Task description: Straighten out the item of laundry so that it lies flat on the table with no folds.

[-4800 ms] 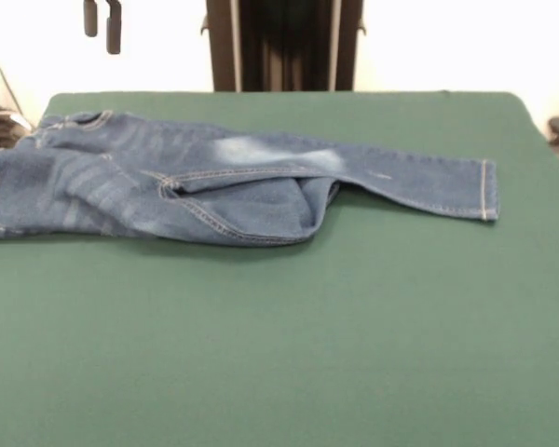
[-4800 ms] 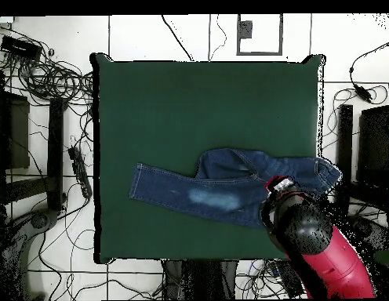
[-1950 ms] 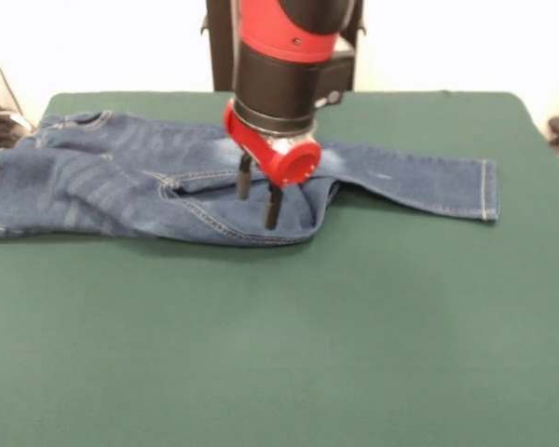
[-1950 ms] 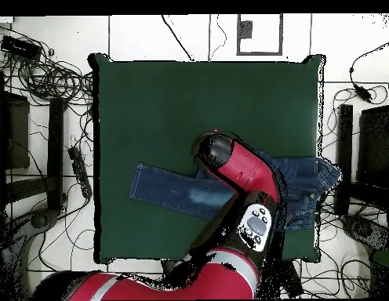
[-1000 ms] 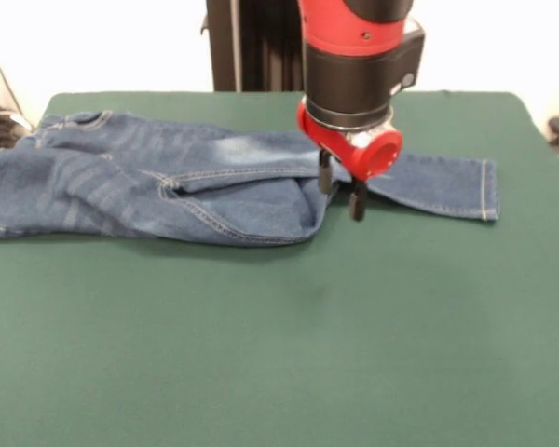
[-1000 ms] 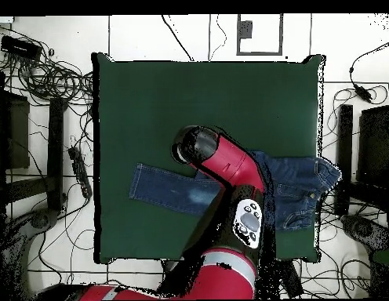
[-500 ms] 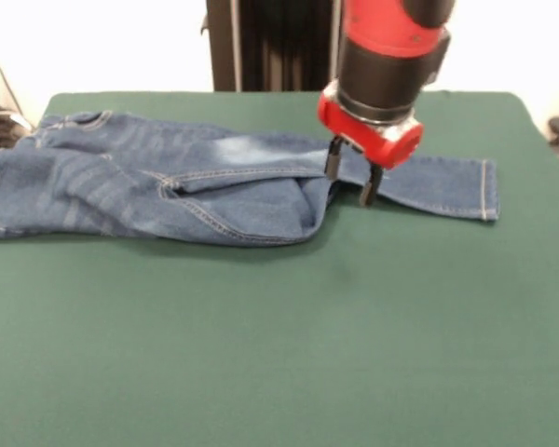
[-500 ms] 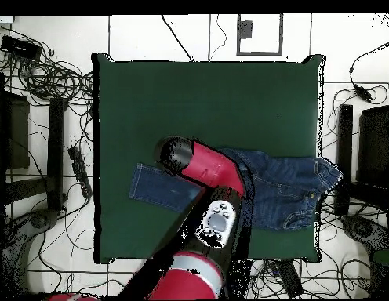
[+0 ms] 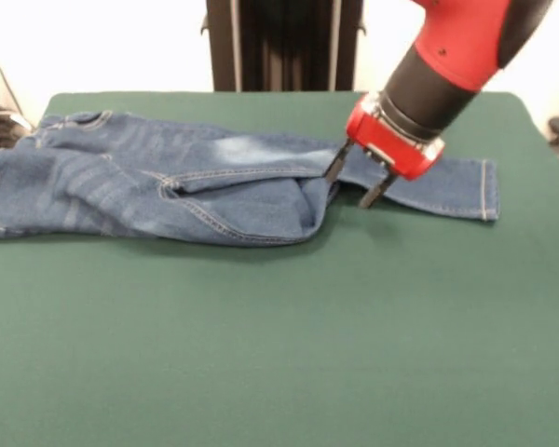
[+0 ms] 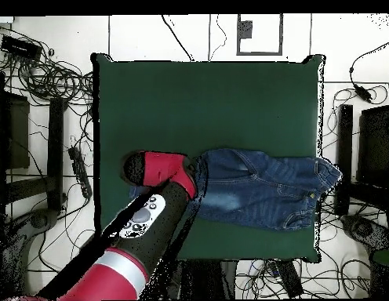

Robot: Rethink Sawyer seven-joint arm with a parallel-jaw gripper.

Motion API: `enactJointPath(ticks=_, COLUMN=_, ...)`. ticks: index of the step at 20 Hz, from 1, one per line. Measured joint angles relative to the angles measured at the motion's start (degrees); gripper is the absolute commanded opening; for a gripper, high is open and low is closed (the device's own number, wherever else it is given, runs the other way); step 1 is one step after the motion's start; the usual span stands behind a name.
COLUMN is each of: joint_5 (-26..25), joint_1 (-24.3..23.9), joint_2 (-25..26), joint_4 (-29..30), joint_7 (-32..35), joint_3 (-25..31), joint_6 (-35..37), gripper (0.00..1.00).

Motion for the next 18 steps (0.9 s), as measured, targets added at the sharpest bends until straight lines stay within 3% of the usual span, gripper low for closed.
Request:
enactJointPath(ticks=11, joint_5=-0.45, joint_1=1.71, joint_2=10.6, joint_4=-6.2, joint_7=0.0, joint_3=-9.47, joint_6=-0.01, gripper=1.0)
enactJointPath(ticks=18, joint_5=-0.45, joint_1=1.86, joint_2=11.68, joint_4=-6.64, joint_7=0.0, joint_3=-10.7, joint_6=-0.01, gripper=1.0)
